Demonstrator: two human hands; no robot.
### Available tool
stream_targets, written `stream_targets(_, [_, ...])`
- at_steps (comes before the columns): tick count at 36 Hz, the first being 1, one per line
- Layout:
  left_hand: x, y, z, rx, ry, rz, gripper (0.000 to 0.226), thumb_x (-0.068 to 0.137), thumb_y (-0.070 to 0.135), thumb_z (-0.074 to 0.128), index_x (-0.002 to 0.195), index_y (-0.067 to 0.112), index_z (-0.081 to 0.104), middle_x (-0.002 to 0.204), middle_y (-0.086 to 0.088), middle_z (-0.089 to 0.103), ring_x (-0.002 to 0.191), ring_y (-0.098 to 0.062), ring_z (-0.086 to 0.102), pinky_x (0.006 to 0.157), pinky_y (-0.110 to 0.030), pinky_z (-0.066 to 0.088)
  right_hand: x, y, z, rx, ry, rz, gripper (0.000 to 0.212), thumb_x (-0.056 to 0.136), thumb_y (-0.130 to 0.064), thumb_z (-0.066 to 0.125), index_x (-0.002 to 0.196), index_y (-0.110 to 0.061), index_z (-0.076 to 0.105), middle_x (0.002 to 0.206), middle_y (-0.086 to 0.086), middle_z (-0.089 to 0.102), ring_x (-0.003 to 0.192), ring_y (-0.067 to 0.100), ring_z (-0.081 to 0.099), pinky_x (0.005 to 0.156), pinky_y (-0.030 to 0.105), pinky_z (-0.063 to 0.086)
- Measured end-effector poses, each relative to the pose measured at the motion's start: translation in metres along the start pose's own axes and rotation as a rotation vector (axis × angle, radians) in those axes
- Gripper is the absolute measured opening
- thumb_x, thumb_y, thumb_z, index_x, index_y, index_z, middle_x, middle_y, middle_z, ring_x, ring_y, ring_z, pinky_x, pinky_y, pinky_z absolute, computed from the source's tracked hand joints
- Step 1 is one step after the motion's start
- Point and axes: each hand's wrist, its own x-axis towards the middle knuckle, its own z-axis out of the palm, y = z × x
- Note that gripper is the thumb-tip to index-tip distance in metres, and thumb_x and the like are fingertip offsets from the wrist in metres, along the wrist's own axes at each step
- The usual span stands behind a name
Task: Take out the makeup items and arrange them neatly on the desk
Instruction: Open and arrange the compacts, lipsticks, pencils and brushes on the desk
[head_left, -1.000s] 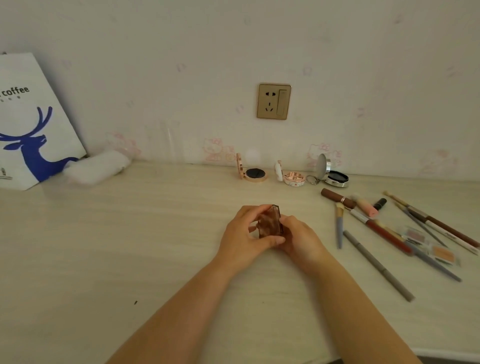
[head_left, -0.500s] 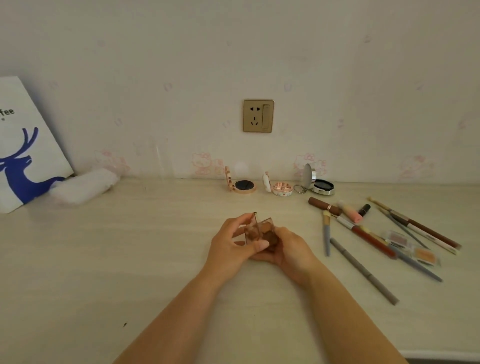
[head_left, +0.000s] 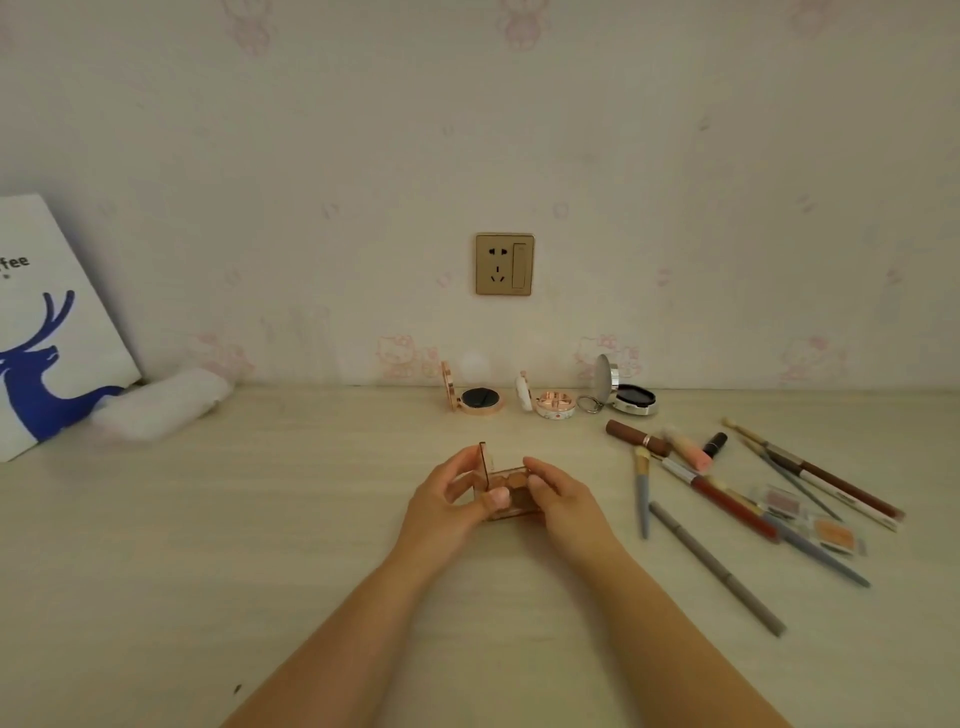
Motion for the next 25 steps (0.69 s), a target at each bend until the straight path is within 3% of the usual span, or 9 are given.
stream_targets(3, [0.004,0.001,-0.004,0.022,-0.028,-0.003,0.05,0.079,0.015,0.073,0.12,0.036,0.053,0.128,0.01,0.057,0.122,-0.01,0.051,0.102,-0.031,0.045,0.001,-0.005,-0.006,-0.131,-0.166,-0.006,0.061,0.089,-0.03,0.06,0.143,-0.015,0.035,0.136,0.0,0.049,0.114,0.008,0.048,0.092,0.018,0.033])
stream_targets(5, [0.007,0.001,-0.007,0.036,-0.05,-0.02,0.057,0.079,0.015,0.073,0.13,0.029,0.05,0.13,0.008,0.056,0.124,-0.01,0.05,0.101,-0.028,0.045,0.006,-0.004,-0.009,-0.245,-0.223,-0.006,0.07,0.084,-0.026,0.067,0.144,-0.016,0.032,0.137,0.002,0.05,0.117,0.013,0.051,0.097,0.022,0.037])
stream_targets(8, [0.009,0.002,-0.011,0.045,-0.11,-0.028,0.055,0.08,0.013,0.072,0.126,0.032,0.049,0.121,0.014,0.059,0.121,-0.01,0.054,0.094,-0.02,0.045,0.014,-0.001,-0.011,-0.356,-0.214,-0.014,0.067,0.082,-0.018,0.069,0.141,-0.015,0.038,0.13,0.006,0.054,0.11,0.015,0.054,0.095,0.02,0.038])
stream_targets(11, [0.013,0.002,-0.017,0.101,-0.137,-0.036,0.057,0.08,0.014,0.072,0.129,0.031,0.048,0.127,0.011,0.056,0.123,-0.008,0.051,0.097,-0.02,0.04,0.018,0.0,-0.012,-0.406,-0.207,-0.034,0.065,0.08,-0.022,0.071,0.138,-0.017,0.041,0.123,0.004,0.056,0.1,0.011,0.051,0.088,0.018,0.037])
stream_targets(16, [0.022,-0.001,-0.028,0.197,-0.172,-0.048,0.06,0.075,0.016,0.077,0.127,0.028,0.051,0.126,0.011,0.058,0.12,-0.004,0.051,0.105,-0.024,0.038,0.024,0.007,-0.01,-0.564,-0.191,-0.084,0.063,0.08,-0.033,0.07,0.136,-0.021,0.044,0.122,0.003,0.051,0.115,0.02,0.045,0.096,0.028,0.036])
stream_targets(19, [0.029,-0.002,-0.031,0.249,-0.162,-0.061,0.063,0.072,0.016,0.08,0.128,0.023,0.052,0.122,0.01,0.06,0.114,-0.004,0.055,0.098,-0.02,0.041,0.027,0.007,-0.008,-0.614,-0.183,-0.089,0.06,0.081,-0.037,0.067,0.136,-0.024,0.044,0.118,0.003,0.051,0.114,0.021,0.042,0.096,0.03,0.036])
stream_targets(25, [0.042,-0.008,-0.043,0.214,-0.205,-0.101,0.047,0.072,0.012,0.079,0.108,0.032,0.057,0.116,0.011,0.064,0.107,-0.003,0.062,0.095,-0.023,0.046,0.035,0.008,-0.007,-0.698,-0.194,-0.082,0.059,0.084,-0.044,0.061,0.137,-0.027,0.042,0.118,0.004,0.05,0.114,0.022,0.038,0.099,0.034,0.036])
